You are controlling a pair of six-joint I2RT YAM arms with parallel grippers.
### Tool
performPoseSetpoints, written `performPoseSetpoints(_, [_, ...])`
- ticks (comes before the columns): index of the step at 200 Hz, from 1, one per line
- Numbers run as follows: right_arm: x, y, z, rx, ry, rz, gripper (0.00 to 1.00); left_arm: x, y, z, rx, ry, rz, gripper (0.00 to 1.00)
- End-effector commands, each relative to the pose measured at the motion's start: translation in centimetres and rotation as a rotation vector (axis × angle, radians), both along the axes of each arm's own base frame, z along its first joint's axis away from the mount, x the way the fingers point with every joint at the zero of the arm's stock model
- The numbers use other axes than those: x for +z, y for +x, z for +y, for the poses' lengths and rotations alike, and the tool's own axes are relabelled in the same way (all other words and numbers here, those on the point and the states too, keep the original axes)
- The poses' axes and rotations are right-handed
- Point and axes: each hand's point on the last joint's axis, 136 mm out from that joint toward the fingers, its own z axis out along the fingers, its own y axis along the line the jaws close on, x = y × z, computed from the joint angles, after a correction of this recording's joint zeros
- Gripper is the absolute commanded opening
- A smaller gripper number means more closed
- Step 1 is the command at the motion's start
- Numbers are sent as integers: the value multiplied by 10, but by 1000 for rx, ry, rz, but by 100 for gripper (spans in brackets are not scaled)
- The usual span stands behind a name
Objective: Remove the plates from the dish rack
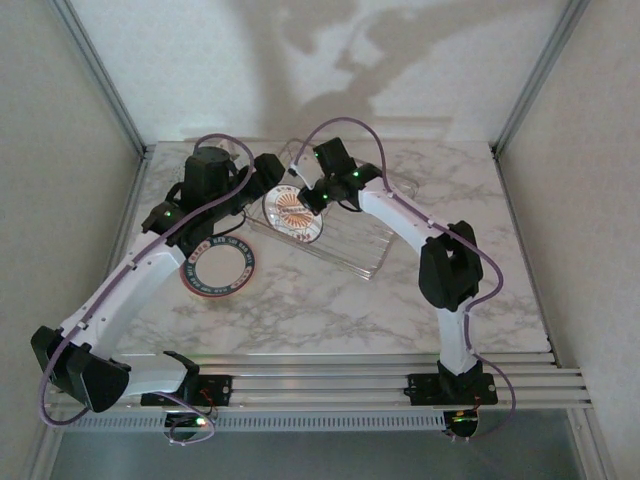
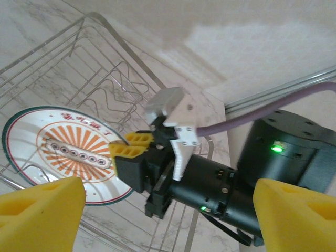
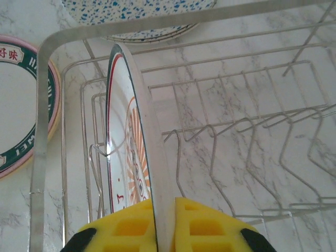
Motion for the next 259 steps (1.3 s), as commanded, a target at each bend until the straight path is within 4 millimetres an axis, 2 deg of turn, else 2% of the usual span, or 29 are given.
performPoseSetpoints(1, [76,2,-6,-28,74,-154,0,11,-2,4,27,-15,-40,83])
performPoseSetpoints(78, [152,0,-42,-170,146,-289,0,17,7,-7,-11,-45,-67,83])
performPoseSetpoints(138, [205,-1,-83,-338,436,-153,0,9,21,-39,-117,-153,-35,83])
performPoseSetpoints(159, [219,-2,-91,-366,525,-88,0,3,25,-49,-146,-203,-17,83])
performPoseSetpoints(220, [237,0,-103,-417,753,136,0,-5,41,-64,-193,-325,15,82])
performPoseSetpoints(259, [241,1,-108,-422,822,191,0,-17,48,-55,-144,-299,51,78])
